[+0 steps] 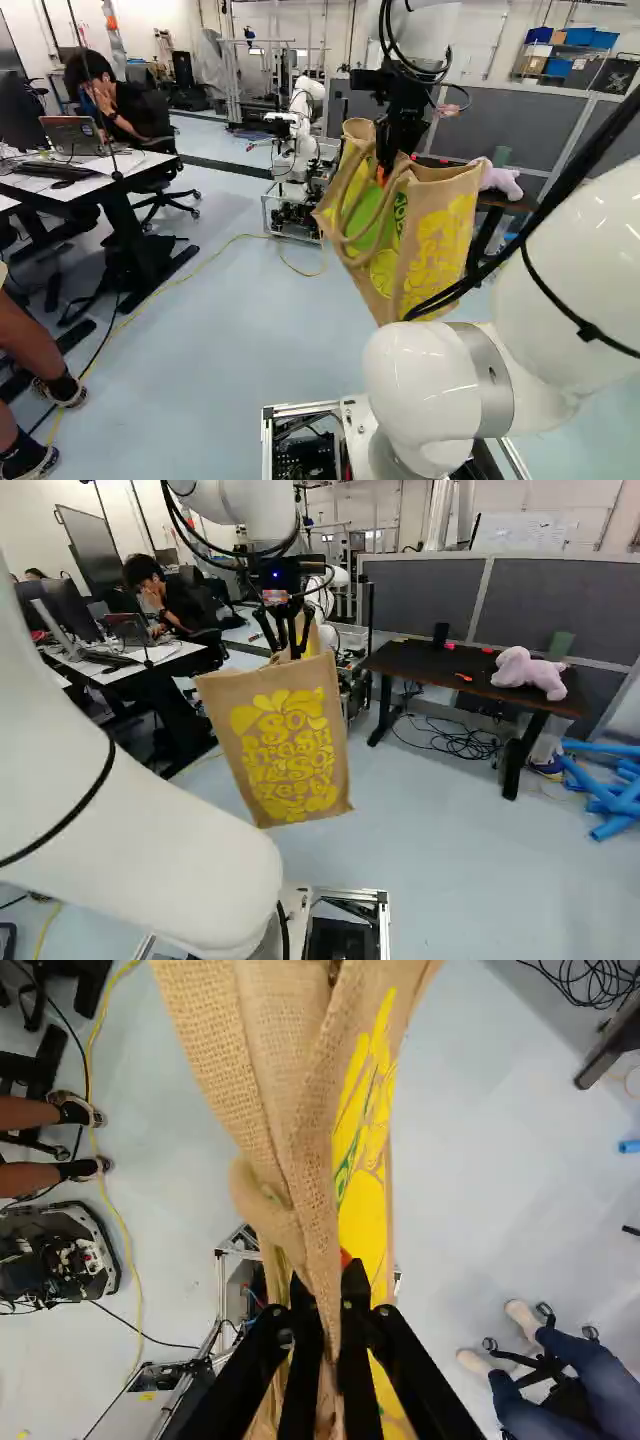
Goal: Pick up the bag on the ground and place it on the table
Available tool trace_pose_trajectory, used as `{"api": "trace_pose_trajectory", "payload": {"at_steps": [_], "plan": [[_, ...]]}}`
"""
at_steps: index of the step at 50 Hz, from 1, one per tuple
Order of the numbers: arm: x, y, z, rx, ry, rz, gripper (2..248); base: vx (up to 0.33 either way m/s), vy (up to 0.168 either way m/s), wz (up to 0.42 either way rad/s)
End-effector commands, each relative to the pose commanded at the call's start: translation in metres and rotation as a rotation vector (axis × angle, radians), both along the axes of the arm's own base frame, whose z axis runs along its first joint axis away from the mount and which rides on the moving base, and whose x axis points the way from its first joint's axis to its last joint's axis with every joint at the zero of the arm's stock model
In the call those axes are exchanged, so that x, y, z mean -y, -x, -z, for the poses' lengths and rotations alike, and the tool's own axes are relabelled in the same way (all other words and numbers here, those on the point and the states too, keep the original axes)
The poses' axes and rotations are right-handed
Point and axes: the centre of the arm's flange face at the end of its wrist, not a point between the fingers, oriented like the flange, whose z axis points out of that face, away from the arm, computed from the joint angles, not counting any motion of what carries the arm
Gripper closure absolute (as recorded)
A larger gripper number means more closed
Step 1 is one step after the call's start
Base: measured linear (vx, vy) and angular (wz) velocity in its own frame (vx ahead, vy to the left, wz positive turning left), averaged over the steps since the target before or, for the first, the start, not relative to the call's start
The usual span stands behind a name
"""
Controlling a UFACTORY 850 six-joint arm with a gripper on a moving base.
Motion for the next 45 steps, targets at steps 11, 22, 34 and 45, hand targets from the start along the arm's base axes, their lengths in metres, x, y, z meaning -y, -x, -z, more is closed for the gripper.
{"api": "trace_pose_trajectory", "payload": {"at_steps": [11,22,34,45], "plan": [[0.0000,0.0000,0.0000,0.000,0.000,0.000,227,0.013,0.004,0.019],[0.0000,0.0000,0.0000,0.000,0.000,0.000,227,0.000,-0.013,-0.065],[0.0000,0.0000,0.0000,0.000,0.000,0.000,227,0.002,-0.018,-0.088],[0.0000,0.0000,0.0000,0.000,0.000,0.000,227,0.001,-0.023,-0.118]]}}
